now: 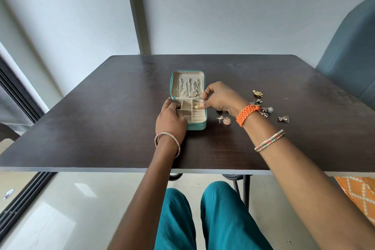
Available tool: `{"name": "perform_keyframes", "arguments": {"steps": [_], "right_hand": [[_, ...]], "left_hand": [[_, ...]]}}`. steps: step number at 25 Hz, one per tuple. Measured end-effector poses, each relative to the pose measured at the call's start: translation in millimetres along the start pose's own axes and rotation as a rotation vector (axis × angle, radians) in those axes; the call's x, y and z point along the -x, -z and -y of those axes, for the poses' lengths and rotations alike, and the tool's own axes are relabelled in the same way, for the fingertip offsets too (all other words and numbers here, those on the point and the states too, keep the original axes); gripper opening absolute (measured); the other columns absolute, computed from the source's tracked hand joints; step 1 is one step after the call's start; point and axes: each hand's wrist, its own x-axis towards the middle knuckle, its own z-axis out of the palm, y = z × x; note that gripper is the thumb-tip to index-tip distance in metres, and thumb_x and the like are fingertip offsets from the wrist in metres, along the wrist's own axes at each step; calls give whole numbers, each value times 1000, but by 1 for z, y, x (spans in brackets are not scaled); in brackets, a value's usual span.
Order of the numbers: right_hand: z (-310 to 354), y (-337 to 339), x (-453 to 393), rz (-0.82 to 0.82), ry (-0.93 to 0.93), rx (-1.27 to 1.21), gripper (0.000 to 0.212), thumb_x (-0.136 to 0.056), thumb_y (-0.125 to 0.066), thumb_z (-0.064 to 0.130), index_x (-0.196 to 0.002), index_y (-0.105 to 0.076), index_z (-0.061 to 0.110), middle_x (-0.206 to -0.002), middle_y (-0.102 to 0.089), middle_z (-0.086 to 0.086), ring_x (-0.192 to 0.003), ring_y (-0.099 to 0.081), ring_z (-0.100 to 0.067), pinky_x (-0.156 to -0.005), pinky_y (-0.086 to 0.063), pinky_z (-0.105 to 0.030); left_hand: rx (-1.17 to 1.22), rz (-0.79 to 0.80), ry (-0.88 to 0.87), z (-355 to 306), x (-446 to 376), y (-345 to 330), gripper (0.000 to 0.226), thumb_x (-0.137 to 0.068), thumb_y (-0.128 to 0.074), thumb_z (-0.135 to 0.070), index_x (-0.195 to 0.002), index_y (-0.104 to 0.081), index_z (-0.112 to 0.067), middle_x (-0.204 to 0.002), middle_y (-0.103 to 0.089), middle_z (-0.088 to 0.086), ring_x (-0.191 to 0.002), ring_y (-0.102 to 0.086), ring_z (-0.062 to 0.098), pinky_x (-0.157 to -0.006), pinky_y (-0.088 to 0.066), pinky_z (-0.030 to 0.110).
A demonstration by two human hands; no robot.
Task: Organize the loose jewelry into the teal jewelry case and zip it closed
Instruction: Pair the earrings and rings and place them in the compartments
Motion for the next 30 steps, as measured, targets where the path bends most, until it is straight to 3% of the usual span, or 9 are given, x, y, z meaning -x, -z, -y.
{"name": "perform_keyframes", "arguments": {"steps": [5, 12, 16, 18, 20, 23, 26, 30], "right_hand": [[1, -1, 3, 20, -18, -77, 25, -77, -76, 10, -67, -54, 16, -71, -54, 8, -58, -42, -4, -48, -30, -21], [4, -7, -1, 12, -22, 6, 28, -74, -77, 7, -66, -53, 16, -70, -52, 9, -66, -47, -7, -55, -36, -23], [10, -7, -3, 14, -16, 112, 24, -76, -77, 11, -67, -55, 17, -71, -53, 8, -78, -53, -14, -71, -42, -27], [6, -5, -2, -1, -14, 83, 21, -77, -77, 14, -72, -57, 16, -72, -53, 9, -75, -52, -13, -66, -42, -25], [-4, 3, -1, -82, -13, -36, 17, -79, -75, 15, -74, -59, 16, -73, -55, 9, -68, -51, -9, -58, -38, -24], [-30, 35, -1, -284, -16, -128, 8, -79, -71, 16, -73, -66, 18, -79, -65, 4, -77, -61, -13, -64, -45, -23], [-61, 66, -4, -388, -63, 9, 6, -80, -69, 20, -75, -71, 22, -91, -72, -2, -92, -65, -20, -83, -52, -31], [-80, 62, -10, -445, -12, 339, 7, -83, -64, 17, -83, -70, 22, -98, -72, -5, -99, -63, -29, -89, -50, -39]], "left_hand": [[-3, 3, 3, -1, 0, 1, 32, -91, -40, -5, -116, -60, -5, -146, -40, -4, -117, -53, 23, -92, -40, 26], [-11, 7, 6, -1, 0, 1, 32, -91, -39, -6, -116, -60, -5, -147, -39, -3, -118, -52, 24, -93, -39, 27], [-2, 7, 1, -1, -1, 1, 33, -91, -39, -5, -116, -60, -5, -147, -38, -4, -119, -51, 23, -94, -39, 26], [-1, 5, 3, 0, -1, 1, 33, -91, -39, -5, -116, -60, -6, -147, -38, -3, -120, -50, 23, -94, -38, 26], [0, 5, -14, 3, -2, -1, 34, -90, -39, -4, -116, -60, -6, -147, -38, -2, -121, -50, 23, -95, -37, 25], [-4, 5, -14, 6, -3, -2, 34, -89, -39, -4, -115, -60, -6, -146, -39, -2, -121, -50, 24, -97, -37, 27], [0, 2, -9, 4, -5, -3, 34, -89, -39, -4, -115, -60, -6, -145, -40, -2, -120, -50, 24, -97, -36, 28], [4, 10, -4, 4, -5, -4, 33, -90, -39, -5, -115, -60, -6, -146, -39, -1, -121, -50, 24, -98, -37, 28]]}}
